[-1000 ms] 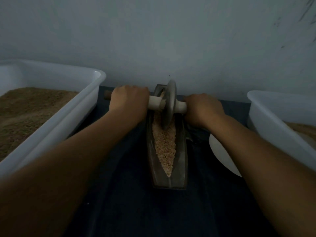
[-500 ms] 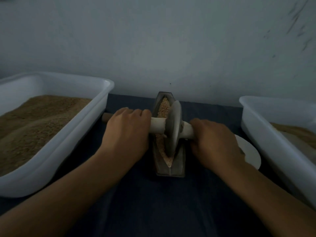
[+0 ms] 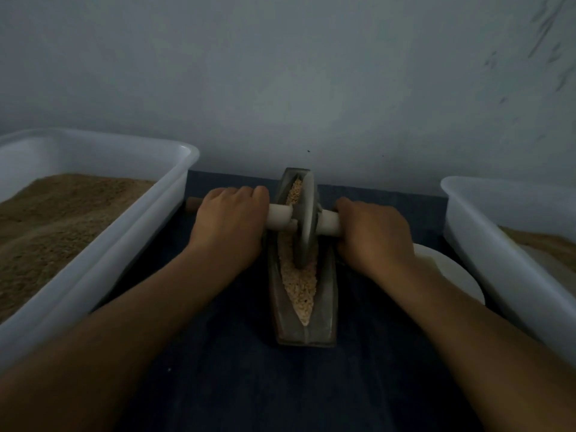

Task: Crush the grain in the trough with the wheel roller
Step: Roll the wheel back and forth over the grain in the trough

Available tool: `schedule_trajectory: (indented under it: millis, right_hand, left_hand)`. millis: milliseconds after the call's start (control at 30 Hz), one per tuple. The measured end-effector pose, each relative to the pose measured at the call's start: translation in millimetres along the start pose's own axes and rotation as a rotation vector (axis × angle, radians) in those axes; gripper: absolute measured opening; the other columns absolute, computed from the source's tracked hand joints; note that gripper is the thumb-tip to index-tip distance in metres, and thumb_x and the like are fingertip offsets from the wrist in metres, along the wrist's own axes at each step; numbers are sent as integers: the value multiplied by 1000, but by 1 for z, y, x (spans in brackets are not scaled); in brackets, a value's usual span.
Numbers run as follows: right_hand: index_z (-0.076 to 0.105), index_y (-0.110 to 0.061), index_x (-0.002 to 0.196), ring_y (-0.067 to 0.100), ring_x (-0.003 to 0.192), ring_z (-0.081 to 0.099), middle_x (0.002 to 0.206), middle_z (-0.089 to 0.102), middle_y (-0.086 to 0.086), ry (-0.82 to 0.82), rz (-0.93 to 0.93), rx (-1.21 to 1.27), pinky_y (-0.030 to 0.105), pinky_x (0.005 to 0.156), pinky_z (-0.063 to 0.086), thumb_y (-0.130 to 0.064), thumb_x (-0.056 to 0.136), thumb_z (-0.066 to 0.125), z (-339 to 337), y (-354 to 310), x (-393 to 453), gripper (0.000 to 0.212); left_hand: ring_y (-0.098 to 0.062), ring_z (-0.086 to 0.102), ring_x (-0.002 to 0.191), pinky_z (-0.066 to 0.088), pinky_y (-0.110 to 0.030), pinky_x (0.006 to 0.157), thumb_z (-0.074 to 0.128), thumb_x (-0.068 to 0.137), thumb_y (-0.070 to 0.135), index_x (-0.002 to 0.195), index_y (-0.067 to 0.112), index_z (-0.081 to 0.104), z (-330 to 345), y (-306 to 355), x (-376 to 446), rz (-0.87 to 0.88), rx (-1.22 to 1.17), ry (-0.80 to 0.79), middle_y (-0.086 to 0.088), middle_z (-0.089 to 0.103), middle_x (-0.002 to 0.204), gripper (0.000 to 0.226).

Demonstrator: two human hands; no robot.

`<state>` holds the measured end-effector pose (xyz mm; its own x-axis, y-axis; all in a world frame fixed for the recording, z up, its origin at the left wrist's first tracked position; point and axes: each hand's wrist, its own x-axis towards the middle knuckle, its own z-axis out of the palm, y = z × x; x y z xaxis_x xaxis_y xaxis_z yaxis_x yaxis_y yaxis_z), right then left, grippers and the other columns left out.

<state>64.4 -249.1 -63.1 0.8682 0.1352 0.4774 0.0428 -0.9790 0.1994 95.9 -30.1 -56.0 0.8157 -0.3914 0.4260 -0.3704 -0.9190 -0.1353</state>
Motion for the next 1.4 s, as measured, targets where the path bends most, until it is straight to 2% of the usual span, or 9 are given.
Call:
schedule_trajectory:
  millis: [200, 333, 433, 567, 733, 967, 1133, 1267, 1400]
  right_hand:
    - [65, -30, 106, 25, 90, 64, 103, 67, 2, -246, 68, 65, 27, 58, 34, -37, 83, 67, 10, 10, 59, 25]
    - [65, -32, 114, 23, 90, 63, 109, 66, 2, -371, 90, 76, 26, 58, 38, -37, 84, 66, 13, 13, 74, 30]
    - [66, -30, 104, 23, 82, 61, 99, 67, 2, -272, 69, 55, 25, 54, 33, -36, 81, 67, 11, 10, 61, 24]
    - [63, -30, 96, 26, 84, 63, 92, 67, 1, -112, 32, 91, 28, 57, 30, -32, 77, 69, 6, 6, 32, 20]
    - [59, -28, 88, 25, 73, 62, 80, 65, -4, 22, 1, 41, 30, 56, 24, -33, 76, 68, -7, -4, -5, 16]
    - [58, -18, 79, 21, 59, 53, 70, 60, 0, 140, -18, 180, 28, 59, 27, -17, 74, 75, -33, -11, -50, 17]
    - [59, -17, 80, 19, 62, 49, 72, 59, 0, 142, -23, 195, 30, 62, 27, -15, 76, 72, -41, -12, -57, 14]
    - [57, -17, 82, 18, 61, 46, 72, 58, 0, 108, -35, 160, 31, 60, 30, -17, 80, 70, -30, -10, -48, 13]
    - [54, -17, 79, 18, 55, 37, 67, 57, 1, 111, -38, 66, 29, 56, 20, -20, 74, 74, -13, -4, -24, 21]
  left_hand:
    - [-29, 60, 102, 43, -41, 81, 73, 82, 32, 123, 17, 44, 13, -9, 45, -75, -60, -80, -9, 62, 113, 52]
    - [-29, 60, 101, 44, -41, 78, 74, 82, 32, 126, 16, 44, 15, -7, 56, -77, -36, -85, -10, 61, 114, 56]
    - [-29, 63, 95, 38, -37, 72, 69, 85, 32, 115, 16, 48, 16, -6, 47, -71, -2, -51, -9, 63, 108, 40]
    - [-25, 64, 88, 34, -33, 68, 68, 85, 32, 106, 18, 49, 11, -3, 24, -72, 39, -26, -5, 64, 102, 31]
    - [-20, 61, 81, 31, -31, 67, 71, 80, 30, 90, 24, 37, -2, 7, -12, -70, 53, 49, 0, 63, 93, 36]
    - [-14, 58, 82, 41, -28, 79, 74, 77, 34, 101, 24, 53, -29, 14, -53, 8, 1, 130, 4, 63, 94, 33]
    - [-16, 61, 89, 44, -33, 94, 78, 75, 32, 107, 23, 58, -35, 13, -69, 20, -19, 160, 2, 66, 100, 38]
    - [-17, 60, 91, 42, -32, 94, 76, 75, 33, 109, 22, 55, -24, 10, -57, 33, 18, 126, 2, 65, 103, 42]
    - [-17, 59, 90, 43, -32, 86, 75, 77, 35, 107, 23, 48, -9, 6, -32, 6, 9, 54, 1, 61, 103, 43]
